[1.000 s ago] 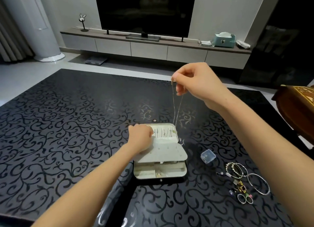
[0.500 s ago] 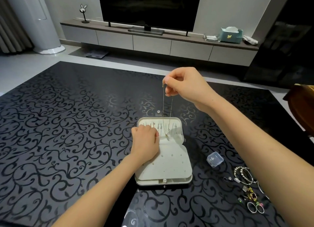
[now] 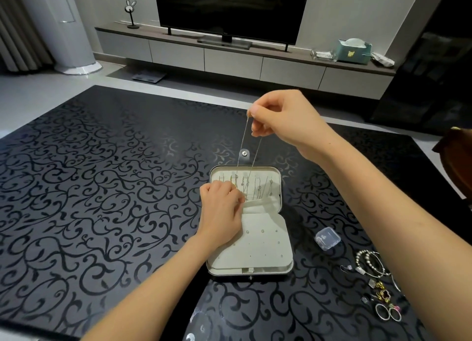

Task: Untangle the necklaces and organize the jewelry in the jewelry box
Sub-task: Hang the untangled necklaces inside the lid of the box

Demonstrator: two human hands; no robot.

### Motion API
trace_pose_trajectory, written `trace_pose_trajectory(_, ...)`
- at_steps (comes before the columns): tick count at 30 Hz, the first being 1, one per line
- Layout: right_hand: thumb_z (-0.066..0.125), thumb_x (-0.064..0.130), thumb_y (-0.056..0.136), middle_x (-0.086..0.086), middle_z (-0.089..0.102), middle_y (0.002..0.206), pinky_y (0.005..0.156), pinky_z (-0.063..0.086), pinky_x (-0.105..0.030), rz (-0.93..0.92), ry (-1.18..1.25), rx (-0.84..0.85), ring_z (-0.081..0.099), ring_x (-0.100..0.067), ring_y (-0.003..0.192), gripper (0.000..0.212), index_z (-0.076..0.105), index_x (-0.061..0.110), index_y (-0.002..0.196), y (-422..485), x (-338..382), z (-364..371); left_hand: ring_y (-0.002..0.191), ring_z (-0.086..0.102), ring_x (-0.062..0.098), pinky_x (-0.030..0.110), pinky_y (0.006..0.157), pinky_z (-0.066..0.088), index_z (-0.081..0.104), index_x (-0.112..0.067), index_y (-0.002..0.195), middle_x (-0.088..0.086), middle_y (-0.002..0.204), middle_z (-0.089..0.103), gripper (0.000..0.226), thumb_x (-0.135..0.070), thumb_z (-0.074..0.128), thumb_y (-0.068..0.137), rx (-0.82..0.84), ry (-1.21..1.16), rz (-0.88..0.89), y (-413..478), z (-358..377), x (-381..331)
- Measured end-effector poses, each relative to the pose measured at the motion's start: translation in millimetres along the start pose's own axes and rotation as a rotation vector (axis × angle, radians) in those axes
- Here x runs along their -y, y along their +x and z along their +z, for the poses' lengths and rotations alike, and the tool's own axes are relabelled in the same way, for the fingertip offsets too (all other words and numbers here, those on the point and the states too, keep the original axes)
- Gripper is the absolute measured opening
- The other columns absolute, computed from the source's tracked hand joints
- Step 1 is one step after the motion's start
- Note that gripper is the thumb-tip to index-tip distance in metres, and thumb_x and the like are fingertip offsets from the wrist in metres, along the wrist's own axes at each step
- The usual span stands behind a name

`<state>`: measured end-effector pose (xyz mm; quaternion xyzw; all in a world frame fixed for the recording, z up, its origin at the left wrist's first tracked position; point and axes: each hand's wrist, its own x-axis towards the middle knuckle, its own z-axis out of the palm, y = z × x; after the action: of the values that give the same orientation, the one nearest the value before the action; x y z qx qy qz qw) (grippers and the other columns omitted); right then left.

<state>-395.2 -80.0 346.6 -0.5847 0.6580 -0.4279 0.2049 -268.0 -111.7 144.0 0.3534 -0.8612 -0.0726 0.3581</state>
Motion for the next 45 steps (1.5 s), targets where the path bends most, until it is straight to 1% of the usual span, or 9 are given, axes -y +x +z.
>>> trace_pose_trajectory(10,0.053,0.014,0.090,-0.004,0.068,0.069,0.061,0.049,-0.016,0.053,-0.094,0.023,0.066,-0.012,0.065,0.018,0.068,0.007,0.085,3.3,-29.0,14.8,0.080,0.040,0.014,0.025,0.081,0.019,0.056,-0.017,0.073,-0.007,0.076,0.046,0.014,-0.004,0.059,0.067,-0.023,-0.047,0.020,-2.1,-2.7,-1.4)
trace_pose_trajectory(19,0.057,0.018,0.086,0.004,0.069,0.075,0.075,0.053,-0.032,0.092,-0.428,0.127,0.063,-0.012,0.073,0.016,0.071,0.014,0.081,-8.4,-71.5,47.8,0.078,0.041,0.016,0.026,0.079,0.020,0.056,-0.016,0.072,-0.006,0.075,0.047,0.011,-0.005,0.057,0.068,-0.031,-0.047,0.015,-2.0,-1.7,-0.9)
trace_pose_trajectory(26,0.044,0.029,0.094,0.000,0.068,0.094,0.068,0.039,-0.031,0.032,-0.802,-0.105,0.061,-0.024,0.089,0.025,0.066,0.018,0.096,-16.6,-103.7,83.6,0.078,0.038,0.015,0.027,0.079,0.021,0.057,-0.016,0.074,-0.006,0.076,0.046,0.007,-0.009,0.056,0.071,-0.015,-0.040,0.010,-1.6,1.1,1.5)
trace_pose_trajectory(28,0.046,0.027,0.093,-0.001,0.068,0.082,0.060,0.037,-0.030,-0.009,-0.851,-0.183,0.062,-0.025,0.078,0.025,0.068,0.015,0.087,-17.1,-109.1,90.3,0.078,0.038,0.015,0.027,0.079,0.022,0.057,-0.016,0.074,-0.006,0.076,0.046,0.007,-0.012,0.051,0.073,-0.020,-0.048,0.016,-1.7,0.8,1.6)
trace_pose_trajectory(30,0.057,0.023,0.079,0.001,0.060,0.055,0.048,0.027,-0.024,-0.070,-0.917,-0.297,0.057,-0.022,0.051,0.021,0.064,0.015,0.061,-16.7,-110.3,93.3,0.078,0.040,0.015,0.027,0.079,0.023,0.057,-0.016,0.074,-0.006,0.076,0.047,0.007,-0.012,0.050,0.073,-0.028,-0.054,0.022,-2.0,0.3,1.4)
trace_pose_trajectory(33,0.064,0.025,0.064,0.004,0.047,0.040,0.048,0.020,-0.021,-0.070,-0.988,-0.368,0.045,-0.018,0.036,0.024,0.053,0.018,0.045,-16.4,-109.8,92.3,0.077,0.042,0.017,0.028,0.079,0.025,0.057,-0.014,0.073,-0.005,0.075,0.048,0.009,-0.006,0.058,0.070,-0.041,-0.060,0.024,-2.8,-0.4,0.4)
trace_pose_trajectory(36,0.075,0.033,0.067,0.000,0.055,0.053,0.052,0.027,-0.026,-0.043,-0.969,-0.381,0.051,-0.022,0.049,0.028,0.056,0.014,0.058,-16.0,-106.9,89.0,0.077,0.043,0.018,0.028,0.080,0.024,0.056,-0.014,0.072,-0.004,0.075,0.048,0.011,-0.004,0.060,0.068,-0.045,-0.063,0.028,-2.3,-1.5,-0.3)
trace_pose_trajectory(42,0.068,0.060,0.070,0.001,0.055,0.108,0.084,0.030,-0.035,0.074,-0.890,-0.285,0.048,-0.021,0.101,0.054,0.057,0.026,0.110,-0.6,-103.1,67.9,0.077,0.040,0.016,0.027,0.080,0.023,0.056,-0.014,0.072,-0.005,0.074,0.047,0.014,-0.003,0.060,0.065,-0.055,-0.080,0.033,-2.9,-2.0,-0.8)
trace_pose_trajectory(45,0.069,0.059,0.070,0.003,0.057,0.118,0.095,0.030,-0.038,0.158,-0.669,-0.076,0.048,-0.020,0.113,0.057,0.056,0.031,0.117,5.6,-109.0,56.0,0.080,0.043,0.017,0.027,0.082,0.023,0.056,-0.014,0.072,-0.005,0.077,0.049,0.014,-0.003,0.059,0.065,-0.059,-0.086,0.043,-2.5,-2.7,-1.7)
